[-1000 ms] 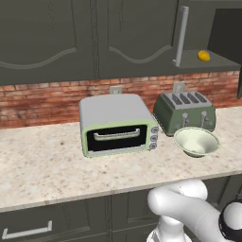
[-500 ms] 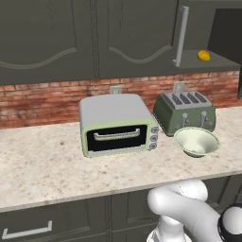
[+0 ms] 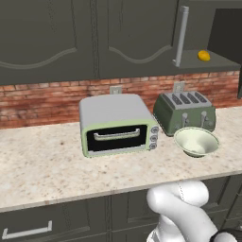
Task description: Open the cabinet. Pick the banana and mango from the cabinet and place them into the bowl. Then close the cabinet.
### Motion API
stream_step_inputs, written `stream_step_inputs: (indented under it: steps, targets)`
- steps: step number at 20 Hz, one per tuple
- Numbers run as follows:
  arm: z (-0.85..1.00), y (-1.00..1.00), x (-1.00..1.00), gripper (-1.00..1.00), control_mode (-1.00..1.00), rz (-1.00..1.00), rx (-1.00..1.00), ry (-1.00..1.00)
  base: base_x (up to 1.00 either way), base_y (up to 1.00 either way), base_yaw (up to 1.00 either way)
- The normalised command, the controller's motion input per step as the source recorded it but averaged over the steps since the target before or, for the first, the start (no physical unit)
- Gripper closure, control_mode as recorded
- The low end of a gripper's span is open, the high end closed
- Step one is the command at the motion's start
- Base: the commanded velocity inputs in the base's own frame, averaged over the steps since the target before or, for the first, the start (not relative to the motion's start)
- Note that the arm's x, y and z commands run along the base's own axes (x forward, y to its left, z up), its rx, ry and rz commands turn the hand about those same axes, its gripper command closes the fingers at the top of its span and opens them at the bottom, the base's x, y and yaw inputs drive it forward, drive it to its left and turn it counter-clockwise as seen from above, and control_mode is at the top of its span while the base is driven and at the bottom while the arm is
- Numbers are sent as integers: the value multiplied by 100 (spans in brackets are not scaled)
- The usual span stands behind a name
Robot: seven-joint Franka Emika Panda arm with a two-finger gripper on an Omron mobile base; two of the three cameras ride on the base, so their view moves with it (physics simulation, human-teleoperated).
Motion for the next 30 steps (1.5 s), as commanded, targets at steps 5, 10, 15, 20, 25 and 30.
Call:
stream_step_inputs:
  steps: [5,10,15,20,25,30]
  targets:
    - [3,51,-10,-100,-100,-19,0,-11,0,0,0]
    - [8,50,0,-100,-100,-22,0,-4,0,0,0]
    - [4,34,0,-100,-100,-23,0,0,0,0,0]
    - [0,29,8,-100,-100,-24,0,2,0,0,0]
    - [3,35,7,-100,-100,-25,0,2,0,0,0]
    - [4,24,20,-100,-100,-25,0,7,0,0,0]
